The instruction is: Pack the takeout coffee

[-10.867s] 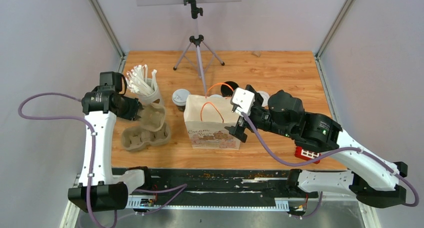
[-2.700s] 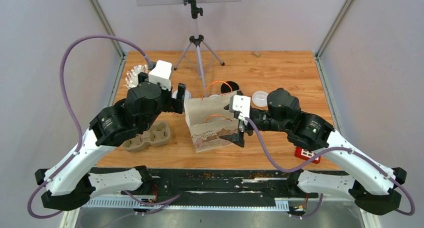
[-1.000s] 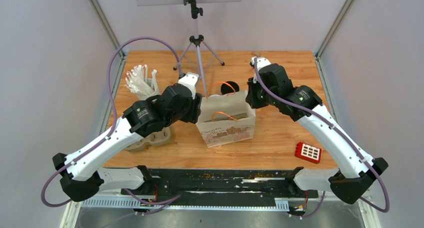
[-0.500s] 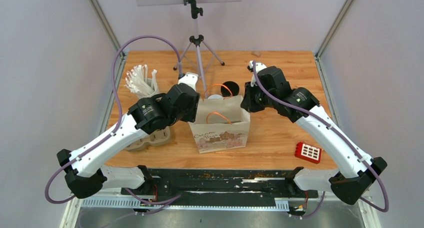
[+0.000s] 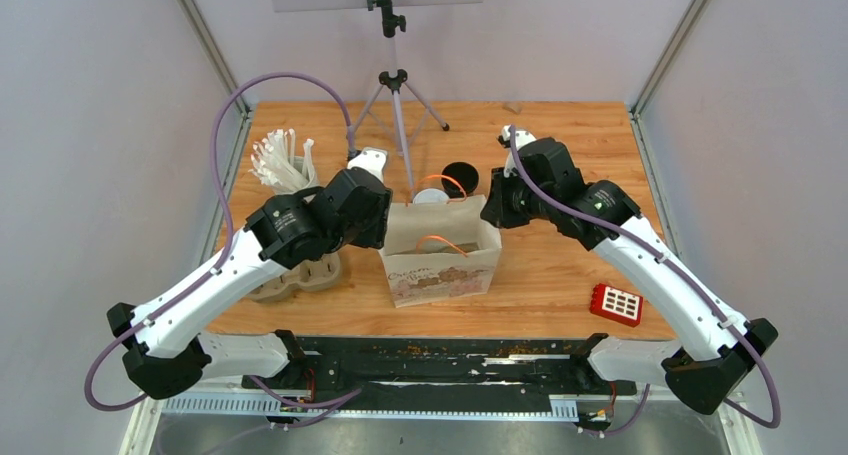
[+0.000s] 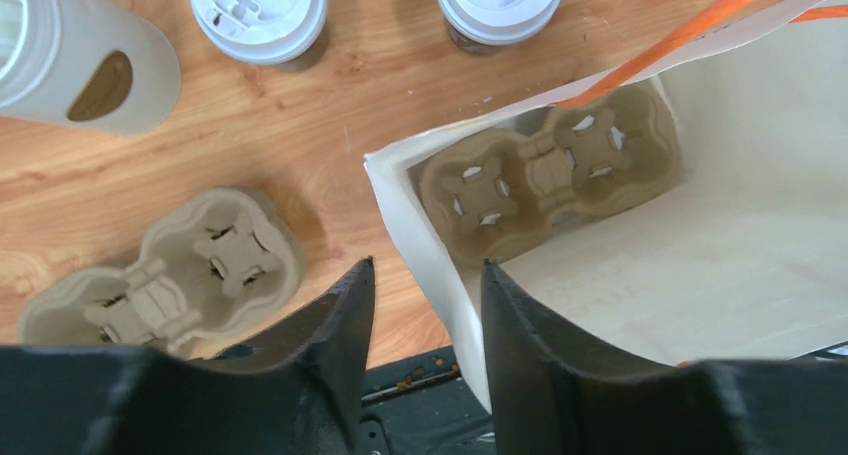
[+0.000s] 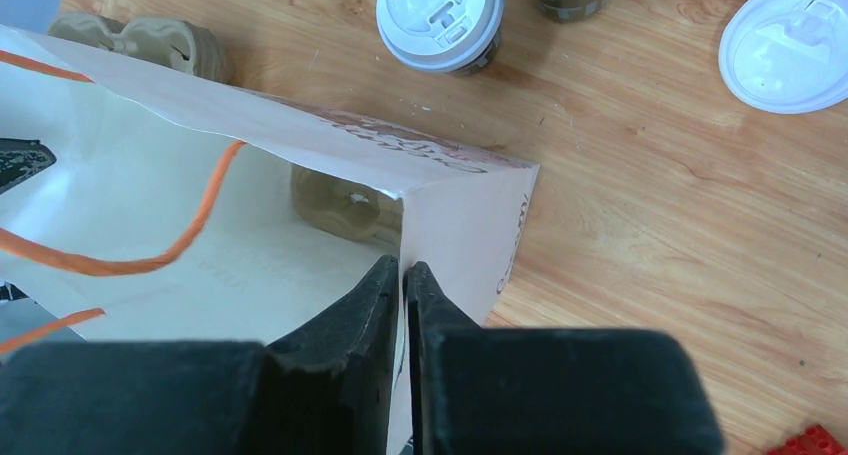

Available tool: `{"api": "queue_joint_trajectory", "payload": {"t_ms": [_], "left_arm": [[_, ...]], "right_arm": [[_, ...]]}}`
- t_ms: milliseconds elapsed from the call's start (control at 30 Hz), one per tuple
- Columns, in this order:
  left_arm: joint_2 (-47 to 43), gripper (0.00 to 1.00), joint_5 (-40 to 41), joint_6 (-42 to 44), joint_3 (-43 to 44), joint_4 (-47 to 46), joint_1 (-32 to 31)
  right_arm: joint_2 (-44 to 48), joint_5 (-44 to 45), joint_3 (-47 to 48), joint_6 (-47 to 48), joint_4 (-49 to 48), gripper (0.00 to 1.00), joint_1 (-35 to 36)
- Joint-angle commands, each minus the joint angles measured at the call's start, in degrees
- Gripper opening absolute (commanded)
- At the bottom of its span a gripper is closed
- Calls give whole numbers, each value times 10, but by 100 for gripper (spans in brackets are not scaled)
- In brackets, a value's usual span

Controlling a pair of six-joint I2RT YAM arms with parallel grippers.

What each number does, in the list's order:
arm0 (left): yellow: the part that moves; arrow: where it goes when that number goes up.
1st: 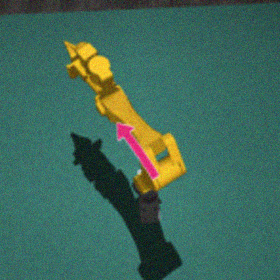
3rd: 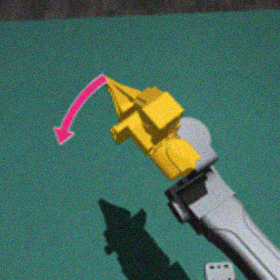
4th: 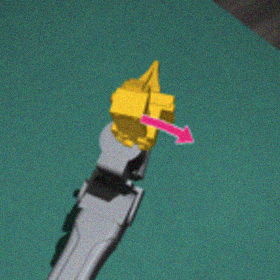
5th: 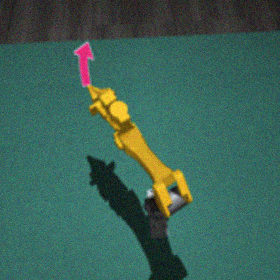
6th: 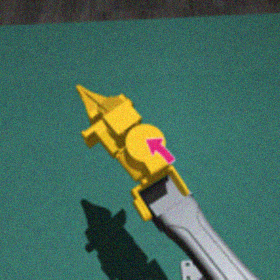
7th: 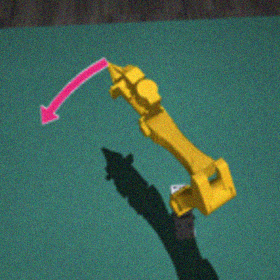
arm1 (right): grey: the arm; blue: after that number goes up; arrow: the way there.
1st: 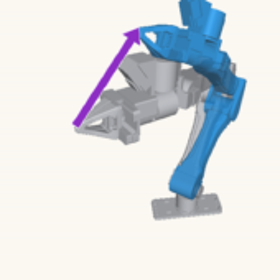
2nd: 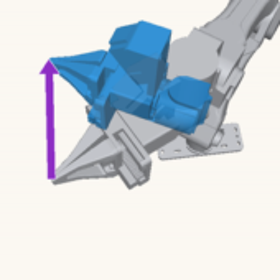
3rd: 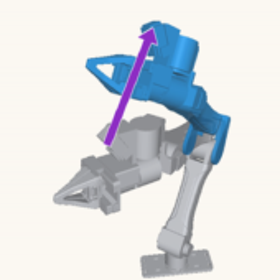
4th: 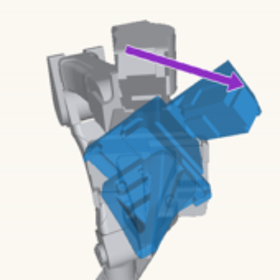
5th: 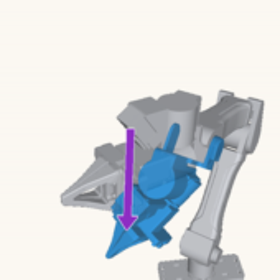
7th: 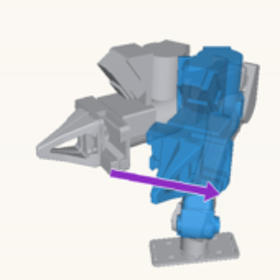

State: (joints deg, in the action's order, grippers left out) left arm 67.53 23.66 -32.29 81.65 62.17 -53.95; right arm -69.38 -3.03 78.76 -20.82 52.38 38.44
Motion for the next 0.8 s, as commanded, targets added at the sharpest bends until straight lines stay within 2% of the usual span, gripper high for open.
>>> {"api": "queue_joint_trajectory", "payload": {"t_ms": [0,67,133,233,467,600,767], "left_arm": [[-13,45,-22,-22,-2,1,2],[-16,34,-21,-20,2,10,2],[-21,21,-12,-12,10,26,2],[-34,0,-7,5,22,52,2],[-62,0,2,25,21,102,7],[-78,0,18,43,21,120,10],[-84,0,11,61,12,100,11]], "right_arm": [[15,-8,3,-18,-31,11,-2],[12,-10,8,-19,-29,17,-2],[13,-10,13,-19,-31,27,-2],[21,10,13,-14,-40,49,-1],[31,29,45,24,-56,83,-7],[29,58,55,34,-72,90,-27],[-31,17,44,76,-99,91,-95]]}}
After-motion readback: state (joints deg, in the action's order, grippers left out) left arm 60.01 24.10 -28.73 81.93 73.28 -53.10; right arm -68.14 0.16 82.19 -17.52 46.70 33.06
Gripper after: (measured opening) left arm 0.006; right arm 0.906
